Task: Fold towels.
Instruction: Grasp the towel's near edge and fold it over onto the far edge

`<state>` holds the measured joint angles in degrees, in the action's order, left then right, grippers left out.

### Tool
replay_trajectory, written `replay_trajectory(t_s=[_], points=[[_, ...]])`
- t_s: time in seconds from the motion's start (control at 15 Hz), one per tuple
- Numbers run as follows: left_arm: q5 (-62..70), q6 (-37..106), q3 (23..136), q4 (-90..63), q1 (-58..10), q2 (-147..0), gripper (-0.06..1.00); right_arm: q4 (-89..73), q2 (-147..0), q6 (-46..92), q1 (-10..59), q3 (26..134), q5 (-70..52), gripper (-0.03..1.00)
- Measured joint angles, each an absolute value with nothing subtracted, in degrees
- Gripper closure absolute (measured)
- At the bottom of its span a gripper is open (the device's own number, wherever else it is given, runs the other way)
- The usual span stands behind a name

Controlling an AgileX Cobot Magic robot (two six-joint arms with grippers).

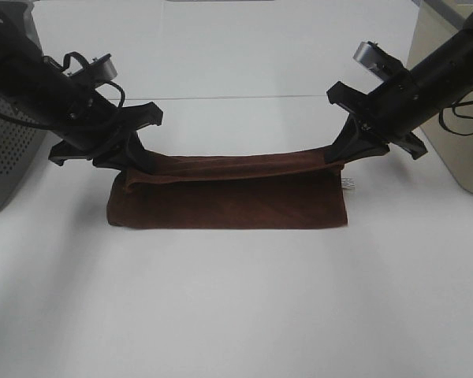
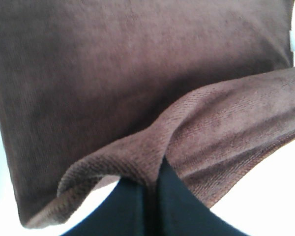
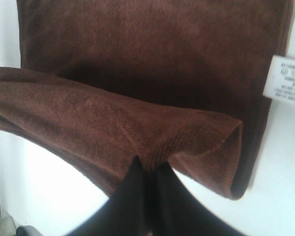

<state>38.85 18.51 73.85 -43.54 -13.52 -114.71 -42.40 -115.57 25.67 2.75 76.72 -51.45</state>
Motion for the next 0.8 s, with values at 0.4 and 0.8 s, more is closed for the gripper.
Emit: replay_trajectory(t_s=[0.4,0.8], points=[[34.61,18.45,83.37,-40.74,-13.41,-124.73,0.93,-42.00,-128.34,25.44,2.75,90.47,-51.51,0.97],[29.68,18.45,85.89,-40.97,-13.46,-129.32,0.93,-42.97,-133.27,25.44,2.75,92.07,-48.13,0.96]])
